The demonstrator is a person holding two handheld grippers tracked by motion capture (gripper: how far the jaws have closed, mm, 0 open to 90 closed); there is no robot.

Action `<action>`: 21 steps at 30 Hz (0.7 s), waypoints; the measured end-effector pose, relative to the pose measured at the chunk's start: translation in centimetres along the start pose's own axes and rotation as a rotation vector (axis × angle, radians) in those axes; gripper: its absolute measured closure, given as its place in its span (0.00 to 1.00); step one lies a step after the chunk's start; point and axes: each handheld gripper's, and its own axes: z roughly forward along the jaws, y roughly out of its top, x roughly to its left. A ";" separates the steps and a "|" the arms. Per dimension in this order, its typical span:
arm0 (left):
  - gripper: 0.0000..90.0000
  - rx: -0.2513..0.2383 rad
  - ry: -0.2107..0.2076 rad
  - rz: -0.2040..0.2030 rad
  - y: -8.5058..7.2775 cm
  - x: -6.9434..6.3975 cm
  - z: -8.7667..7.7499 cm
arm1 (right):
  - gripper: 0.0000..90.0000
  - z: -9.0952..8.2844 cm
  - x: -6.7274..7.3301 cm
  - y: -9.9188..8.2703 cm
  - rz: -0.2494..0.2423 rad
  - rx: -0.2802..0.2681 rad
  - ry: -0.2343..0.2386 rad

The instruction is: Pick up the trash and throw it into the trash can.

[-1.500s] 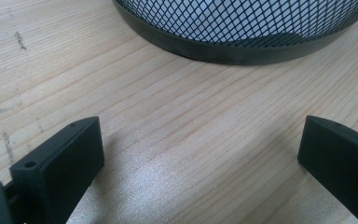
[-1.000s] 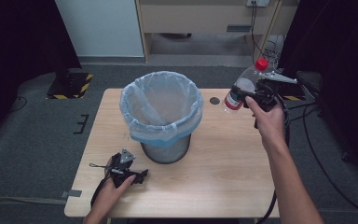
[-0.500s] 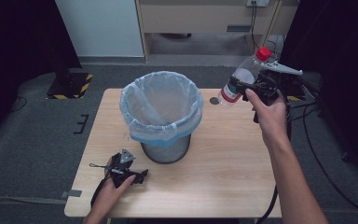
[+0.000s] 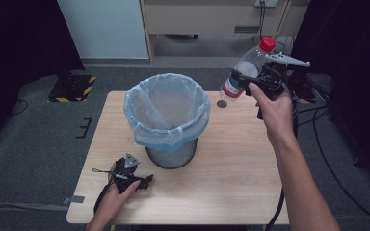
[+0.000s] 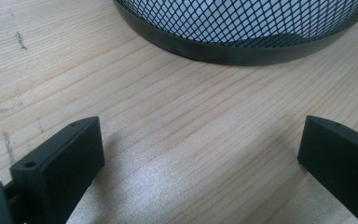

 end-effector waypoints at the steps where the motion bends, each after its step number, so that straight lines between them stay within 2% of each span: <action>1: 0.00 0.000 0.000 0.000 0.0 0.0 0.0 | 0.31 0.0 0.1 0.2 0.002 -0.001 0.000; 9: 0.00 0.002 0.001 0.000 0.0 0.0 0.0 | 0.31 0.3 1.2 1.9 -0.016 -0.022 -0.006; 21: 0.00 0.002 0.001 0.000 0.0 0.0 0.0 | 0.31 1.5 3.4 2.8 -0.035 -0.029 0.018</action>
